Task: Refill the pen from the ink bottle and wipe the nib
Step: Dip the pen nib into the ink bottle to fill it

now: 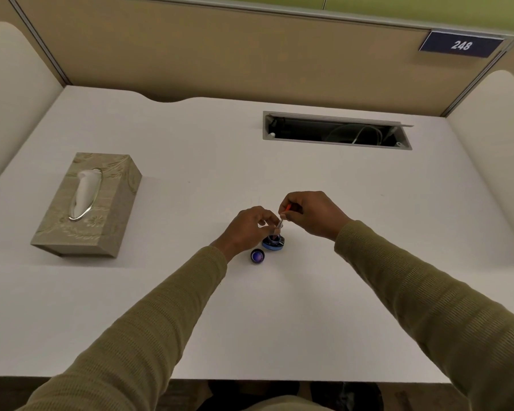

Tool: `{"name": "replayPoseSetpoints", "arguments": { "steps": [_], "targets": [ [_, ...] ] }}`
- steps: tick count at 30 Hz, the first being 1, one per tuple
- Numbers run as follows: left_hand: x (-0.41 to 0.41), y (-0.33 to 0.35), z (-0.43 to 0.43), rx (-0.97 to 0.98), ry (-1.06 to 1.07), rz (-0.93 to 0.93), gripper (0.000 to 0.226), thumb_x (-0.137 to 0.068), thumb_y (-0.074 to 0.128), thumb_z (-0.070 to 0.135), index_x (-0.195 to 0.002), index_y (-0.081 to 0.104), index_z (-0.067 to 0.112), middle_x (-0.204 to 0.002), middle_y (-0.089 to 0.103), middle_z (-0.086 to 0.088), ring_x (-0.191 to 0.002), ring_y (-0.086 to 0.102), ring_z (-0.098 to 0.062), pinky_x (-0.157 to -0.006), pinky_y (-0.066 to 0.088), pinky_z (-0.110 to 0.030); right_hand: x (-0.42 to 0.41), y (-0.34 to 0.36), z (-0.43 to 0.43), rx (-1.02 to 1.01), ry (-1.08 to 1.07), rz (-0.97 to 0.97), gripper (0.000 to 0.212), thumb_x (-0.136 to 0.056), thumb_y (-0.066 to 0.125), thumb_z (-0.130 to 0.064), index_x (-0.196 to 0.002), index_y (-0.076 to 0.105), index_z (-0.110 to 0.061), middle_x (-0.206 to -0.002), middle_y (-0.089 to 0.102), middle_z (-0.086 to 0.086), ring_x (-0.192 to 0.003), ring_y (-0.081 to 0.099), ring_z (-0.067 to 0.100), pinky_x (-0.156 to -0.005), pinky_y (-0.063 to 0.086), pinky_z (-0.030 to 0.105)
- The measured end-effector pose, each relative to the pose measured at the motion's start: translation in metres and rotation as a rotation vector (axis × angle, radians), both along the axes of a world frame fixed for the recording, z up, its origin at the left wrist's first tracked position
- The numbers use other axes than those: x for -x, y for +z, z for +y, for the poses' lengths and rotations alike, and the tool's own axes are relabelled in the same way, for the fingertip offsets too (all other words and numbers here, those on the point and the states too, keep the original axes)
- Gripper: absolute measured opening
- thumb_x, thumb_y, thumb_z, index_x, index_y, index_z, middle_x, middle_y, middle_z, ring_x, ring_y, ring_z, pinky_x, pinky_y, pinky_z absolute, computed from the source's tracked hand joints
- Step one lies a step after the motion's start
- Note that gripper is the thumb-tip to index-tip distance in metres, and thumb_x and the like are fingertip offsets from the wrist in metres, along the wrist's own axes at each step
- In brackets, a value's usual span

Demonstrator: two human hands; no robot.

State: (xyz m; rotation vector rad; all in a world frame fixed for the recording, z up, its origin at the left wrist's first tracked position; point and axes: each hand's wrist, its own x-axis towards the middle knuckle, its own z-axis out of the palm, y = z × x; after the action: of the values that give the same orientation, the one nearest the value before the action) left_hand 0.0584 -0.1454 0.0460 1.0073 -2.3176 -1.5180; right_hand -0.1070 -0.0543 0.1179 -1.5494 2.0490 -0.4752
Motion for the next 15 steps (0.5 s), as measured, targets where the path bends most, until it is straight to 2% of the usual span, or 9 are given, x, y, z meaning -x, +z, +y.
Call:
{"name": "replayPoseSetpoints", "arguments": {
  "steps": [4,9,11,15],
  "targets": [
    [-0.0002,-0.0018,0.0008,0.0,0.003,0.009,0.014,-0.084,0.079,0.024,-0.098,0.076,0.022,-0.103,0.071,0.005,-0.098,0.062,-0.016,-0.086,0.047,-0.027,-0.0016,-0.0006,0.0011,0.005,0.002,0.003,0.006,-0.093,0.067,-0.019,-0.096,0.073,-0.018,-0.083,0.072,0.002,-0.067,0.056,0.008,-0.06,0.043,0.017],
    [-0.0014,-0.002,0.0045,-0.009,0.022,0.025,0.014,-0.085,0.079,0.022,-0.098,0.076,0.021,-0.105,0.07,0.006,-0.099,0.06,-0.014,-0.079,0.041,-0.018,-0.0025,0.0004,0.0031,0.002,0.005,-0.007,0.006,-0.094,0.068,-0.02,-0.097,0.073,-0.018,-0.081,0.07,-0.001,-0.066,0.056,0.006,-0.062,0.043,0.017],
    [-0.002,-0.002,0.0062,0.005,0.029,0.026,0.013,-0.085,0.078,0.022,-0.098,0.075,0.022,-0.105,0.07,0.006,-0.1,0.06,-0.015,-0.08,0.041,-0.018,-0.0026,0.0013,0.0038,0.013,-0.001,-0.009,0.007,-0.093,0.069,-0.022,-0.098,0.072,-0.018,-0.08,0.07,-0.003,-0.067,0.058,0.004,-0.062,0.043,0.015],
    [-0.0036,-0.0027,0.008,0.009,0.035,0.022,0.012,-0.085,0.078,0.021,-0.094,0.074,0.026,-0.105,0.069,0.006,-0.101,0.06,-0.017,-0.083,0.042,-0.025,-0.0012,0.0024,0.0057,0.05,-0.069,-0.013,0.013,-0.09,0.073,-0.032,-0.094,0.071,-0.019,-0.077,0.07,0.0,-0.064,0.058,0.011,-0.06,0.048,0.025]
  ]
}}
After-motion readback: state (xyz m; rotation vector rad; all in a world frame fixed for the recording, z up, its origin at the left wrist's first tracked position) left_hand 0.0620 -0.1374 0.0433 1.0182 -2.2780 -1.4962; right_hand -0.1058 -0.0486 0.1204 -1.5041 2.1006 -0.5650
